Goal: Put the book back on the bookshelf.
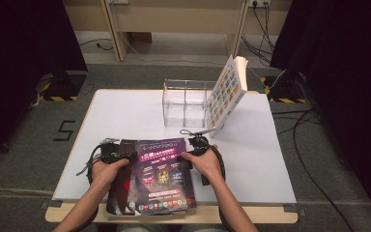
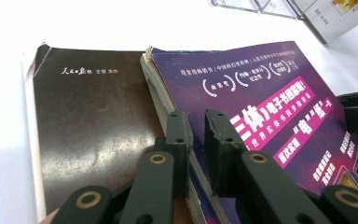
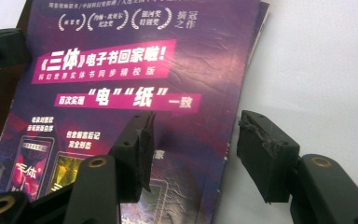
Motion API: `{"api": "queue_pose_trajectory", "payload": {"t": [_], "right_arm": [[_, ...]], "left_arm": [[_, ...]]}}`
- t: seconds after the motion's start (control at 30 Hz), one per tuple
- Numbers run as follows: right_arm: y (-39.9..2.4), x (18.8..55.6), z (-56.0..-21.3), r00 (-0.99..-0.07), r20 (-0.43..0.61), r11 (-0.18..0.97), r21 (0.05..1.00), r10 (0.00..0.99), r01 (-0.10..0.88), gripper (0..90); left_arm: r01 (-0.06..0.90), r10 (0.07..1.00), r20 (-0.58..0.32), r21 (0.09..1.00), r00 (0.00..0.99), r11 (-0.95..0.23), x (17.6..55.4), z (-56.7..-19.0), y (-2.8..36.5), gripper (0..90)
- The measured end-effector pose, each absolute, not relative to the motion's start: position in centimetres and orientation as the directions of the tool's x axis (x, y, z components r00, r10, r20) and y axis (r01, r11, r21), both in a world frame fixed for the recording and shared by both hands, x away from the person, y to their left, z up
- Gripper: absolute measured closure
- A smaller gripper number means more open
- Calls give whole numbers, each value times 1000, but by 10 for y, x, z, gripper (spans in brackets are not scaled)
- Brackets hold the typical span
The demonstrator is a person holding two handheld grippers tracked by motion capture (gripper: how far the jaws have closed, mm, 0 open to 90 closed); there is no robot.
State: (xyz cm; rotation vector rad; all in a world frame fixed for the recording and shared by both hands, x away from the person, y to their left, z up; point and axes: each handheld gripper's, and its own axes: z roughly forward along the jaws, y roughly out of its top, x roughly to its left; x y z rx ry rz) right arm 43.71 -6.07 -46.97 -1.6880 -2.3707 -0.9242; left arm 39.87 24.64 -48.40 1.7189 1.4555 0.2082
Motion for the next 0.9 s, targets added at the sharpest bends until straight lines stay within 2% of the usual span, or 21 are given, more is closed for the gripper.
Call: {"api": "queue_pose_trajectory", "payload": {"t": [0.33, 0.73, 0.8, 0.9], "right_arm": [[-62, 439, -471, -374, 415, 196, 411, 830, 890, 452], [-58, 439, -471, -364, 427, 192, 393, 828, 899, 388], [-59, 440, -471, -367, 428, 194, 395, 826, 898, 402], [-62, 440, -472, -368, 418, 195, 401, 831, 895, 479]], "left_arm": [[735, 875, -370, 678, 312, 25, 401, -483, 243, 794], [746, 882, -365, 665, 297, 24, 403, -481, 241, 794], [746, 883, -360, 666, 301, 18, 403, -481, 241, 794], [743, 886, -353, 669, 301, 14, 403, -481, 240, 794]]}}
